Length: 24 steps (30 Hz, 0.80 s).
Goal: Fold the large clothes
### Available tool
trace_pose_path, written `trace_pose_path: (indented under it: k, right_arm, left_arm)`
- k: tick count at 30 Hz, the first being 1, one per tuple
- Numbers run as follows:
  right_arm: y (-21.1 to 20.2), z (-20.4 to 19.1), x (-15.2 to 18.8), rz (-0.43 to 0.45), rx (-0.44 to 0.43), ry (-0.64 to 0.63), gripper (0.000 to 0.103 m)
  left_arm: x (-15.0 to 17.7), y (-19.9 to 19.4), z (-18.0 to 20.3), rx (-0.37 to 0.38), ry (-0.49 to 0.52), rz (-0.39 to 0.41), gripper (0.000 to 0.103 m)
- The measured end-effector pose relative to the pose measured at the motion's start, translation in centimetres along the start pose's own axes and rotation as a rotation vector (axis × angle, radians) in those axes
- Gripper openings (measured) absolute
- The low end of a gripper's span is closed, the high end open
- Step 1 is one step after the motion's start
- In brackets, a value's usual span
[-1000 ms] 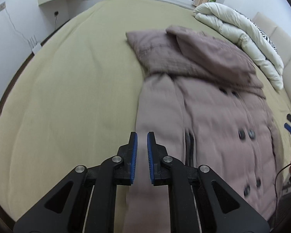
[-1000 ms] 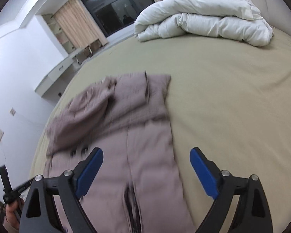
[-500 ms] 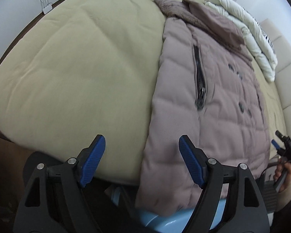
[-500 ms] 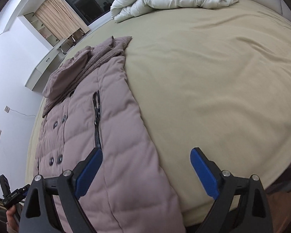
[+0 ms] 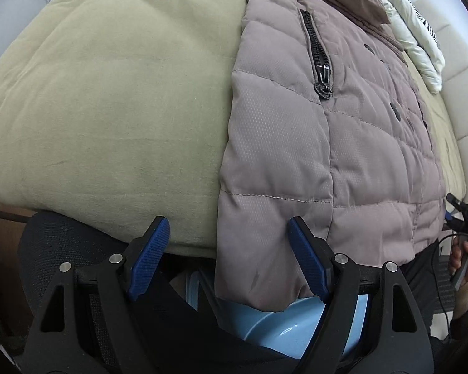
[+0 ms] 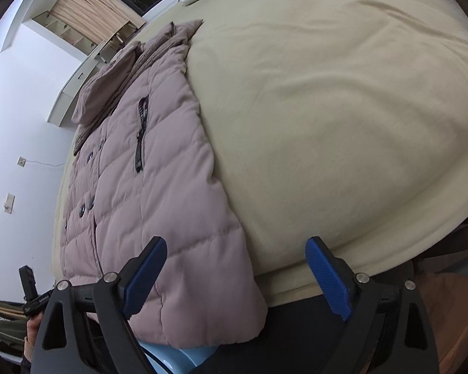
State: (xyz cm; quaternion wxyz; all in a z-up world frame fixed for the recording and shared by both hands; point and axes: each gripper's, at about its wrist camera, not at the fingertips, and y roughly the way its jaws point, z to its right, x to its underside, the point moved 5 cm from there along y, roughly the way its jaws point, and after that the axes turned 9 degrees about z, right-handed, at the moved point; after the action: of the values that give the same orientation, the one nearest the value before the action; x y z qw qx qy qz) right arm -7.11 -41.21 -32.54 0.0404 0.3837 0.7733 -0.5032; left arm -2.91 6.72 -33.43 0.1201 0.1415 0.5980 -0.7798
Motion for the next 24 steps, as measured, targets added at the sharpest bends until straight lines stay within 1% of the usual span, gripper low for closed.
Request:
trace_pose_path:
  k: [5, 7, 10, 11, 14, 17, 19, 20, 22, 23, 24]
  right_arm:
    - [1.0, -0.3, 1.3, -0.061, -0.022, -0.017, 0.089]
    - [1.2, -0.2, 1.7, -0.073, -0.029, -0.014, 0.087]
    - [1.2, 0.0, 1.9, -0.081, -0.049, -0.004, 0.087]
    - [1.2, 0.1, 2.0, -0.084, -0.055, -0.001, 0.087]
    - [1.1, 0.2, 2.2, -0.098, -0.074, 0.012, 0.087]
    - [0.9, 0.1, 2.4, -0.105, -0.079, -0.006, 0.086]
    - [0.9, 0.1, 2.5, -0.110, -0.078, -0.014, 0.079]
    - [1.0, 0.0, 2.4, -0.110, -0.082, -0.012, 0.078]
    - [0.9, -0.2, 2.3, -0.112, -0.100, -0.011, 0.068]
    - [0.9, -0.5, 2.4, -0.116, -0.108, -0.018, 0.065]
    - [0.9, -0.7, 2.5, -0.125, -0.115, -0.027, 0.062]
  left_arm:
    - [0.7, 0.1, 0.0, 0.000, 0.018, -0.021, 0.078]
    - [1.0, 0.2, 0.0, 0.007, 0.019, -0.031, 0.078]
    - [1.3, 0.8, 0.1, 0.017, 0.007, -0.037, 0.077]
    - [1.2, 0.9, 0.1, 0.023, 0.001, -0.039, 0.074]
    - [1.1, 1.4, 0.6, 0.031, 0.002, -0.044, 0.070]
    - [1.2, 1.3, 0.7, 0.029, 0.012, -0.050, 0.066]
    - [1.2, 1.2, 0.7, 0.029, 0.010, -0.050, 0.064]
    - [1.2, 1.3, 0.9, 0.031, 0.010, -0.049, 0.060]
    - [1.3, 1.1, 0.9, 0.040, 0.013, -0.051, 0.054]
    - [1.3, 1.3, 1.5, 0.041, 0.014, -0.051, 0.051]
    - [1.3, 1.3, 1.6, 0.043, 0.017, -0.052, 0.051]
